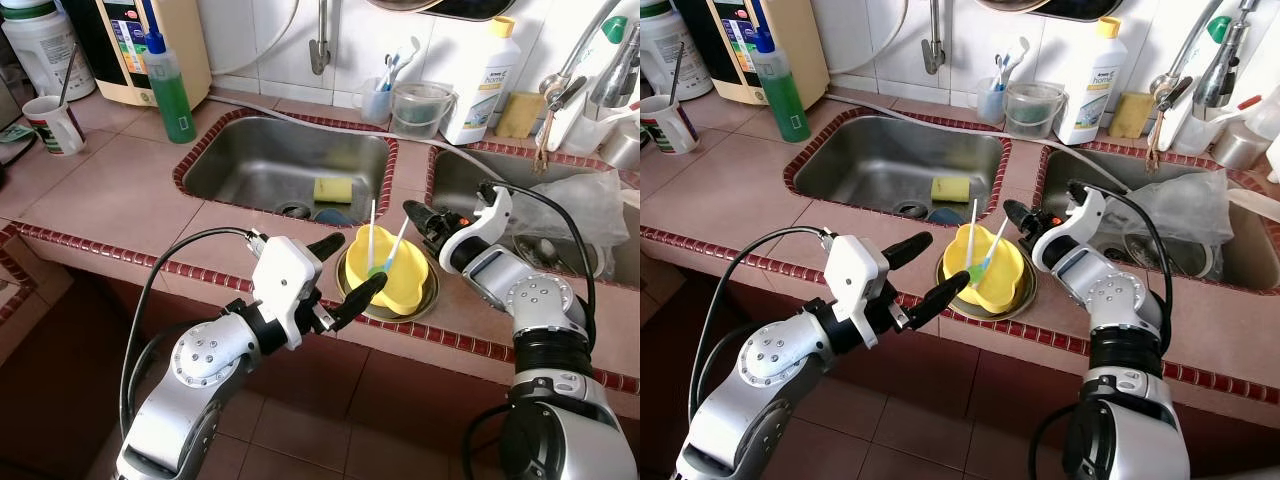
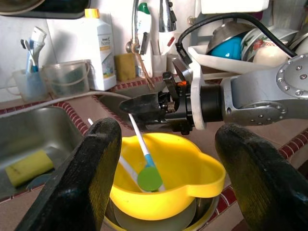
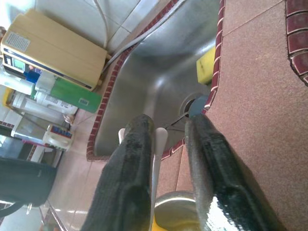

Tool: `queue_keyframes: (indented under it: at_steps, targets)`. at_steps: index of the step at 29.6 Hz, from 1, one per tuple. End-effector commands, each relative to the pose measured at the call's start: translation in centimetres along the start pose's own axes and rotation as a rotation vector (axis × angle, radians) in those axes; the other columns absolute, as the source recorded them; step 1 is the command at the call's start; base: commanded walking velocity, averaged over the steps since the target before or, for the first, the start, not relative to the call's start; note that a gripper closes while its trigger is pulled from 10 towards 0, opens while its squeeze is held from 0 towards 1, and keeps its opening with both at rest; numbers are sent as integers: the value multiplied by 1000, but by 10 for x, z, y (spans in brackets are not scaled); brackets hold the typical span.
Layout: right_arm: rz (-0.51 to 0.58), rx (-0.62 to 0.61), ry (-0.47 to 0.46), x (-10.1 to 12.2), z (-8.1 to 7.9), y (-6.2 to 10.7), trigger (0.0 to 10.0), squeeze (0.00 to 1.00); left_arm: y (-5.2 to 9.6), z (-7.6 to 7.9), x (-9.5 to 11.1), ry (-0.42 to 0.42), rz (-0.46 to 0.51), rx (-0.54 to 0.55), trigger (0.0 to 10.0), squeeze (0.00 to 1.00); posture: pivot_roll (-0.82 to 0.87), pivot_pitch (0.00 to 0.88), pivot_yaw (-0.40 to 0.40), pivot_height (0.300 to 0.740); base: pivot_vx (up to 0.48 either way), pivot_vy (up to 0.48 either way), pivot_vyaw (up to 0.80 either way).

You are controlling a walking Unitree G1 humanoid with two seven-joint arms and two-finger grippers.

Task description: Kitchen organization

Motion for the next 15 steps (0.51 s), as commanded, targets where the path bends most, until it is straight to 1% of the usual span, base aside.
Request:
queue_keyframes:
  at_steps: [1, 6, 15]
  targets:
    - [-10, -11, -21, -2, 5, 2, 0, 0, 1, 4, 3, -5, 6, -16, 10000, 0, -62, 73, -12, 740, 0, 0, 0]
    - [-13, -10, -22, -3, 5, 2, 0, 0, 1, 4, 3, -3, 5, -17, 10000, 0, -61, 71, -14, 740, 0, 0, 0]
    - [14, 17, -7, 4, 1, 2, 0, 0, -1, 6, 2, -1, 7, -23, 10000, 0, -65, 58, -12, 740, 0, 0, 0]
Point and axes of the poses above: a point about 5 cm out from each wrist's last joint towards the gripper, its own y axis pointing back from the gripper into the wrist, its own x axis along the axis of the wrist's last joint, z = x × y, the point moved 2 cm from there along -y, pointing out of the wrist towards the gripper, and after that the axes turned 6 degrees about y, right-handed, at the moved point
